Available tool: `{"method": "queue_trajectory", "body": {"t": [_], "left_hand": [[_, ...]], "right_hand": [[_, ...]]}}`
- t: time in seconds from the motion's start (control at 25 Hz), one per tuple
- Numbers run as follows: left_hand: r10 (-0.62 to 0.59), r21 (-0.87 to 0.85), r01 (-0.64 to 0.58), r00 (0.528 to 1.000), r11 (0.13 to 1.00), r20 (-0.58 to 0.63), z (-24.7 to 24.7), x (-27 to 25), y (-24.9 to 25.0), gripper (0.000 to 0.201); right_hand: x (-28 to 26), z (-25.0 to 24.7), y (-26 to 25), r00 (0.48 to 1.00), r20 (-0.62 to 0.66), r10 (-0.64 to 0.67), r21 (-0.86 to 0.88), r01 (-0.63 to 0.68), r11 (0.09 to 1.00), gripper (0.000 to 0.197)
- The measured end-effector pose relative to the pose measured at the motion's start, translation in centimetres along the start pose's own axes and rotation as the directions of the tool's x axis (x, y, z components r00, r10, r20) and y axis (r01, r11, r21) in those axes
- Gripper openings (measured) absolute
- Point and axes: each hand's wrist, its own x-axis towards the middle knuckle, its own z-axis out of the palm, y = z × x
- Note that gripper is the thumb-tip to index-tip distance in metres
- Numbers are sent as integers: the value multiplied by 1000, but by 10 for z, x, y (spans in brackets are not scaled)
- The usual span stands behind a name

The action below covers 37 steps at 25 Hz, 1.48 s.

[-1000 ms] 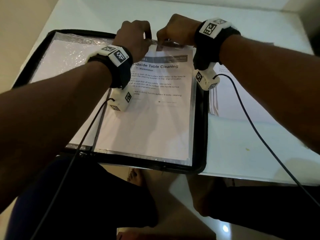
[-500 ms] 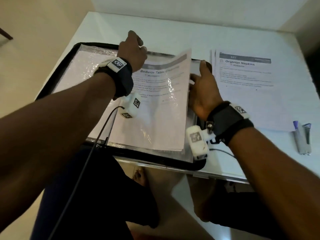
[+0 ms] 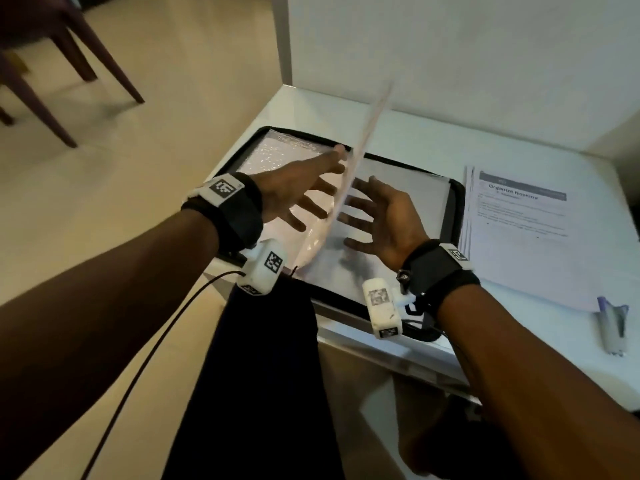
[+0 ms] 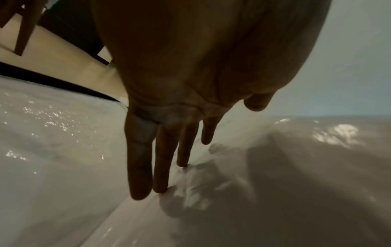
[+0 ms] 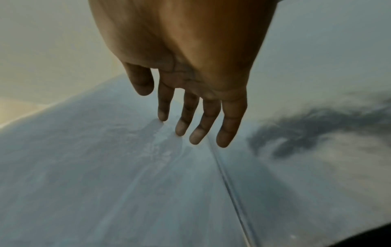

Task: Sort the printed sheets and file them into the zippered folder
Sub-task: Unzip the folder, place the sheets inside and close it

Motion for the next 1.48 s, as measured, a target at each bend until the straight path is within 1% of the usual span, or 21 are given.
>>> {"method": "queue_trajectory", "body": {"t": [0.08, 0.16, 0.24, 0.32, 0.4, 0.48, 0.6, 0.76, 1.0, 1.04, 1.08, 1.16, 1.2, 1.28, 1.36, 1.48], "left_hand": [[70, -114, -73, 997, 991, -27, -14, -14, -1, 73], [129, -241, -136, 991, 961, -44, -33, -26, -4, 62], [109, -251, -129, 990, 959, -93, -49, -30, -10, 55], [34, -178, -69, 981, 982, -192, -72, -26, -30, 42], [-19, -73, -5, 947, 997, -322, -96, -17, -53, 33], [-56, 12, 67, 905, 998, -422, -115, -7, -76, 31], [-100, 102, 172, 862, 980, -497, -130, 5, -105, 37], [-72, 208, 243, 794, 947, -603, -131, 9, -124, 29], [34, 333, 293, 703, 896, -710, -126, 13, -110, 32], [57, 366, 292, 708, 884, -704, -123, 17, -101, 30], [81, 404, 285, 724, 869, -685, -119, 20, -92, 25], [134, 493, 255, 769, 832, -625, -99, 31, -65, 13], [167, 533, 235, 783, 813, -599, -88, 37, -52, 10], [218, 586, 182, 810, 789, -544, -58, 56, -26, 12], [262, 611, 105, 837, 785, -481, -16, 78, 0, 19], [310, 624, -18, 879, 781, -362, 51, 106, 27, 22]], "right_hand": [[2, 23, -5, 1000, 25, -11, -95, 13, 995, 42], [8, 47, -7, 999, 27, -21, -200, 26, 979, 41], [17, 60, -5, 1000, 23, -15, -296, 21, 955, 42], [26, 73, 0, 999, 38, 11, -403, 5, 915, 43], [36, 82, 4, 998, 56, 35, -482, -3, 876, 43], [45, 88, 9, 997, 59, 50, -532, -11, 846, 46], [60, 92, 16, 998, 35, 58, -567, -28, 823, 52], [70, 91, 22, 999, 13, 53, -565, -36, 824, 53], [60, 81, 15, 998, -8, 56, -540, -51, 840, 54], [55, 75, 10, 999, -16, 47, -530, -49, 846, 55], [51, 68, 6, 999, -28, 39, -518, -48, 854, 55], [38, 44, -6, 998, -67, 13, -484, -44, 874, 54], [33, 32, -11, 996, -88, 4, -473, -46, 880, 53], [19, -1, -19, 988, -152, -17, -458, -55, 887, 51], [4, -43, -25, 970, -242, -31, -424, -77, 902, 47], [-17, -105, -32, 920, -388, -47, -326, -89, 941, 40]]}}
